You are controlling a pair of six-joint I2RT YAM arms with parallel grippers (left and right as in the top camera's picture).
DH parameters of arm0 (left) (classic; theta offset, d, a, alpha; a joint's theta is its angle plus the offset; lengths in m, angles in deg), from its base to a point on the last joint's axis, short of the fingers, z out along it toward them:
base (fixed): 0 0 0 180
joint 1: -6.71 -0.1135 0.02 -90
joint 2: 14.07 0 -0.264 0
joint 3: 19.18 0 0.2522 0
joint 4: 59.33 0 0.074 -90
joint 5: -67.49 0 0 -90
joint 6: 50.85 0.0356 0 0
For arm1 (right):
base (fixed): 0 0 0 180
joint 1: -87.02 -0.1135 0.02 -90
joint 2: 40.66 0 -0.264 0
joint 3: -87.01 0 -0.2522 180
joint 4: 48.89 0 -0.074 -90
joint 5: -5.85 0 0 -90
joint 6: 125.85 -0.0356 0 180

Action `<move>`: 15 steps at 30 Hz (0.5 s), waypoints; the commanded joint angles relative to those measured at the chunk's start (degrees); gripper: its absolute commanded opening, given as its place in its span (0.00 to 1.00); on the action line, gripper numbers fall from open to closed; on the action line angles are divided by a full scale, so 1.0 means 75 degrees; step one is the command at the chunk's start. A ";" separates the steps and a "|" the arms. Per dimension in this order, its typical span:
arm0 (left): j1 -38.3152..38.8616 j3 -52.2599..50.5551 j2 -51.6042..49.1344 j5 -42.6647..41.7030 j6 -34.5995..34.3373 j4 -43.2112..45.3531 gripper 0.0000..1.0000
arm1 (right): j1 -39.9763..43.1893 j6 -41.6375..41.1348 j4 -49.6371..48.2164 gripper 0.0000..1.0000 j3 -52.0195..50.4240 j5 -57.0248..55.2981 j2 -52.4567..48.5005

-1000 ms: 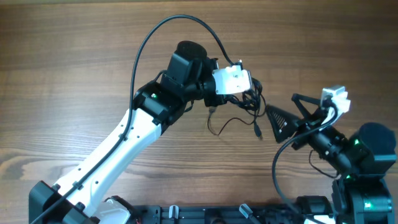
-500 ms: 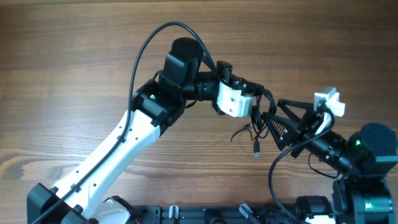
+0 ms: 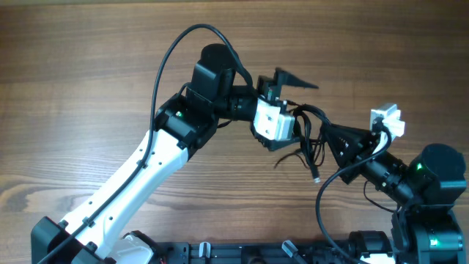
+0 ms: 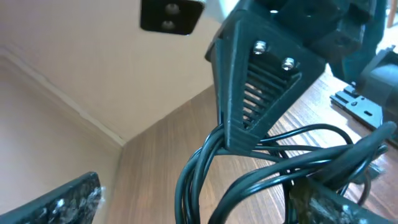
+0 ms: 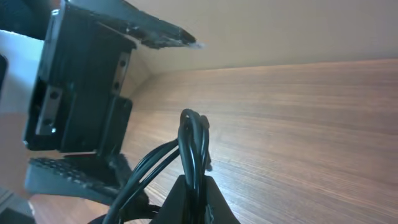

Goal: Untangle cables
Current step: 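Carry the bundle rightward while the right gripper reaches toward it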

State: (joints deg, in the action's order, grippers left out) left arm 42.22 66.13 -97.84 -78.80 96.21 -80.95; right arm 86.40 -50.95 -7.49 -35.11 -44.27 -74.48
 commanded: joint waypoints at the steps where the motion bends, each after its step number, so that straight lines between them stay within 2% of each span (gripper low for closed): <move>1: -0.0152 0.0093 0.0169 0.0752 -0.2133 -0.0125 1.00 | -0.0023 -0.0341 -0.0175 0.04 0.0175 -0.0443 -0.0012; 4: -0.0326 0.0093 0.0184 0.0918 -0.4479 -0.0670 1.00 | -0.0023 -0.0799 -0.0157 0.04 0.0175 -0.1271 -0.0012; 8: -0.0358 0.0093 0.0213 0.0918 -0.6091 -0.1408 1.00 | -0.0023 -0.0790 -0.0221 0.04 0.0175 -0.1466 -0.0012; 10: -0.0358 0.0093 0.0216 0.0915 -0.6333 -0.1629 1.00 | -0.0023 -0.0720 -0.0338 0.04 0.0175 -0.1451 -0.0012; 13: -0.0361 0.0093 0.0382 0.0915 -0.6330 -0.1676 1.00 | -0.0023 0.0289 -0.0463 0.04 0.0175 -0.0790 -0.0012; 15: -0.0516 0.0093 0.0667 0.0909 -0.6330 -0.1679 1.00 | -0.0023 0.0408 -0.0883 0.04 0.0175 -0.0274 -0.0012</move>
State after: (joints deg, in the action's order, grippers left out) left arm 39.73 66.21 -96.83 -71.83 50.29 -93.56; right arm 86.40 -51.62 -11.12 -35.11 -52.05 -74.48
